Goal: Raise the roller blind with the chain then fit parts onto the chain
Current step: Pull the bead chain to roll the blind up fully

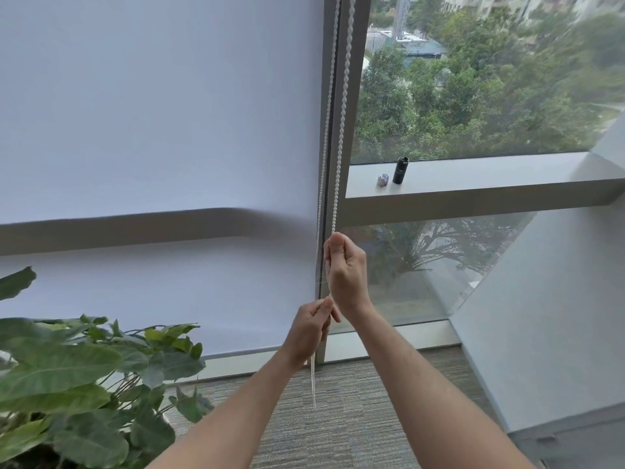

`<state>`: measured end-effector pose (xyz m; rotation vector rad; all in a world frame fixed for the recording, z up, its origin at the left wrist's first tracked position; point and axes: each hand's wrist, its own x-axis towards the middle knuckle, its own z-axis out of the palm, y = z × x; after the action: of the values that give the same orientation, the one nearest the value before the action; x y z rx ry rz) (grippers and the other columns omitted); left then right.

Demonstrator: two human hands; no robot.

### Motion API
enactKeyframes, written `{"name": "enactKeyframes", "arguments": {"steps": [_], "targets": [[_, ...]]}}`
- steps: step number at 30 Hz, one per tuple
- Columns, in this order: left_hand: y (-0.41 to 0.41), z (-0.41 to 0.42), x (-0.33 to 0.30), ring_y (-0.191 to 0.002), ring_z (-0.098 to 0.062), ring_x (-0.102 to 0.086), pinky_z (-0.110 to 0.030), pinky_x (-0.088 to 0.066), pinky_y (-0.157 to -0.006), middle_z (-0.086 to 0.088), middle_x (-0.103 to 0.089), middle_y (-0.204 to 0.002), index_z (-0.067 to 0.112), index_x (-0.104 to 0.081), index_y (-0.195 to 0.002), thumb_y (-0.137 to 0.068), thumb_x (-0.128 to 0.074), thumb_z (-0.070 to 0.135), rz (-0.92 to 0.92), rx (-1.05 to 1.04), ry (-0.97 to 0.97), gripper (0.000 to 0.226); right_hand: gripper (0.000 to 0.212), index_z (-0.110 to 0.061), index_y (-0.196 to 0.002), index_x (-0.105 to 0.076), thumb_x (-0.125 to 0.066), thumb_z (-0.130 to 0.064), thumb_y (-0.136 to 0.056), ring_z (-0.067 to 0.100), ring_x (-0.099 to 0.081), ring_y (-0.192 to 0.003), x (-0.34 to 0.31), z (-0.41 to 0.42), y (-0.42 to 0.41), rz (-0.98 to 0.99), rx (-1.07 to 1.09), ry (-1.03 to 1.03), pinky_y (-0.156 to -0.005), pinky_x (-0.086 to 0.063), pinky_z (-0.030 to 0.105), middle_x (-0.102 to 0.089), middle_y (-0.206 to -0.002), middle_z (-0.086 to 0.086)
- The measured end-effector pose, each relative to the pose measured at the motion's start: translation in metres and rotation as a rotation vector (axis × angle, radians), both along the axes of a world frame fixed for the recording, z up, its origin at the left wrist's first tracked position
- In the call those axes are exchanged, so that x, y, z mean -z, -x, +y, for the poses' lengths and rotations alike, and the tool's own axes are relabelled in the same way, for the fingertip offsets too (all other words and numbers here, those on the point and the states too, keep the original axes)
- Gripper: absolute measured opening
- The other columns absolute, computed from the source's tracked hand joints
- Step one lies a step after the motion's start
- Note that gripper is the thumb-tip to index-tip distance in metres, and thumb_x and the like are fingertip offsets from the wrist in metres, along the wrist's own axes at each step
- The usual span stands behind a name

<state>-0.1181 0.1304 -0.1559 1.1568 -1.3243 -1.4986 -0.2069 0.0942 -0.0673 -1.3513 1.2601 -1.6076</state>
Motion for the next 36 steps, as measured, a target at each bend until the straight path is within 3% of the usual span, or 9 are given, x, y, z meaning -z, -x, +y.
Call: {"name": "enactKeyframes", "arguments": {"steps": [4, 8, 13, 15, 18, 21, 28, 32, 36], "targets": [[-0.018, -0.007, -0.01, -0.079, -0.024, -0.068, -0.032, -0.056, -0.074, -0.01, -0.073, -0.086, 0.012, -0.076, -0.091, -0.091, -0.046, 0.042, -0.035, 0.048, -0.095, 0.043, 0.042, -0.026, -0.062, -0.046, -0.04, -0.035, -0.103, 0.006, -0.033, -0.049, 0.015, 0.002, 0.0, 0.041, -0.011, -0.03, -0.05, -0.028, 0.026, -0.041, -0.05, -0.015], [-0.028, -0.024, -0.052, -0.112, -0.033, -0.065, -0.045, -0.05, -0.101, -0.02, -0.069, -0.118, 0.001, -0.067, -0.118, -0.087, -0.043, 0.042, 0.022, -0.157, -0.043, 0.057, 0.044, -0.036, -0.059, -0.05, -0.041, -0.029, -0.101, 0.001, -0.038, -0.05, 0.036, 0.012, -0.002, 0.063, -0.023, -0.079, -0.053, -0.031, 0.021, -0.046, -0.051, -0.017], [-0.015, -0.033, -0.134, -0.1, -0.03, -0.064, -0.048, -0.051, -0.092, -0.016, -0.067, -0.104, 0.009, -0.066, -0.113, -0.098, -0.041, 0.038, 0.258, -0.112, 0.234, 0.041, 0.04, -0.035, -0.059, -0.047, -0.039, -0.024, -0.097, 0.003, -0.035, -0.055, 0.057, 0.023, -0.011, 0.094, -0.037, -0.141, -0.055, -0.03, 0.029, -0.044, -0.054, -0.017], [-0.007, -0.033, -0.155, -0.083, -0.026, -0.063, -0.04, -0.052, -0.077, -0.011, -0.066, -0.09, 0.008, -0.064, -0.114, -0.101, -0.038, 0.038, 0.342, -0.026, 0.325, 0.042, 0.039, -0.033, -0.059, -0.045, -0.039, -0.023, -0.096, 0.003, -0.034, -0.055, 0.058, 0.024, -0.013, 0.09, -0.036, -0.151, -0.055, -0.029, 0.029, -0.043, -0.053, -0.016], [0.005, -0.034, -0.165, -0.053, -0.012, -0.036, -0.023, -0.031, -0.052, 0.005, -0.046, -0.06, 0.013, -0.067, -0.092, -0.103, -0.035, 0.035, 0.383, -0.088, 0.39, 0.04, 0.041, -0.033, -0.057, -0.045, -0.039, -0.02, -0.096, 0.004, -0.033, -0.054, 0.059, 0.026, -0.012, 0.083, -0.037, -0.149, -0.054, -0.028, 0.029, -0.042, -0.052, -0.016], [0.014, -0.032, -0.158, -0.043, -0.006, -0.028, -0.018, -0.025, -0.044, 0.012, -0.036, -0.048, 0.023, -0.057, -0.066, -0.102, -0.039, 0.034, 0.327, -0.213, 0.395, 0.041, 0.041, -0.032, -0.056, -0.043, -0.039, -0.019, -0.094, 0.006, -0.034, -0.055, 0.063, 0.033, -0.015, 0.095, -0.071, -0.173, -0.054, -0.028, 0.03, -0.04, -0.053, -0.015], [0.009, -0.026, -0.111, -0.042, -0.01, -0.025, -0.025, -0.019, -0.041, -0.002, -0.031, -0.048, 0.026, -0.053, -0.059, -0.1, -0.043, 0.035, 0.218, -0.302, 0.322, 0.043, 0.041, -0.018, -0.067, -0.059, -0.043, -0.019, -0.104, 0.016, -0.044, -0.056, 0.083, 0.05, 0.006, 0.048, -0.28, -0.403, -0.057, -0.035, 0.035, -0.049, -0.061, 0.005], [0.006, -0.025, -0.092, -0.044, -0.009, -0.027, -0.025, -0.021, -0.044, 0.003, -0.033, -0.048, 0.024, -0.052, -0.06, -0.1, -0.043, 0.032, 0.158, -0.323, 0.282, 0.043, 0.038, -0.005, -0.109, -0.071, -0.039, -0.023, -0.105, 0.018, -0.065, -0.106, 0.079, 0.042, 0.02, 0.09, -0.25, -0.493, -0.096, -0.049, 0.037, -0.072, -0.11, 0.011], [0.009, -0.02, -0.072, -0.043, -0.004, -0.03, -0.017, -0.029, -0.044, 0.012, -0.038, -0.045, 0.024, -0.052, -0.059, -0.104, -0.042, 0.02, 0.132, -0.303, 0.243, 0.046, 0.047, -0.006, -0.125, -0.065, -0.04, -0.036, -0.099, 0.019, -0.061, -0.12, 0.041, 0.027, 0.023, 0.031, -0.119, -0.367, -0.108, -0.045, 0.044, -0.068, -0.125, 0.009]]}}
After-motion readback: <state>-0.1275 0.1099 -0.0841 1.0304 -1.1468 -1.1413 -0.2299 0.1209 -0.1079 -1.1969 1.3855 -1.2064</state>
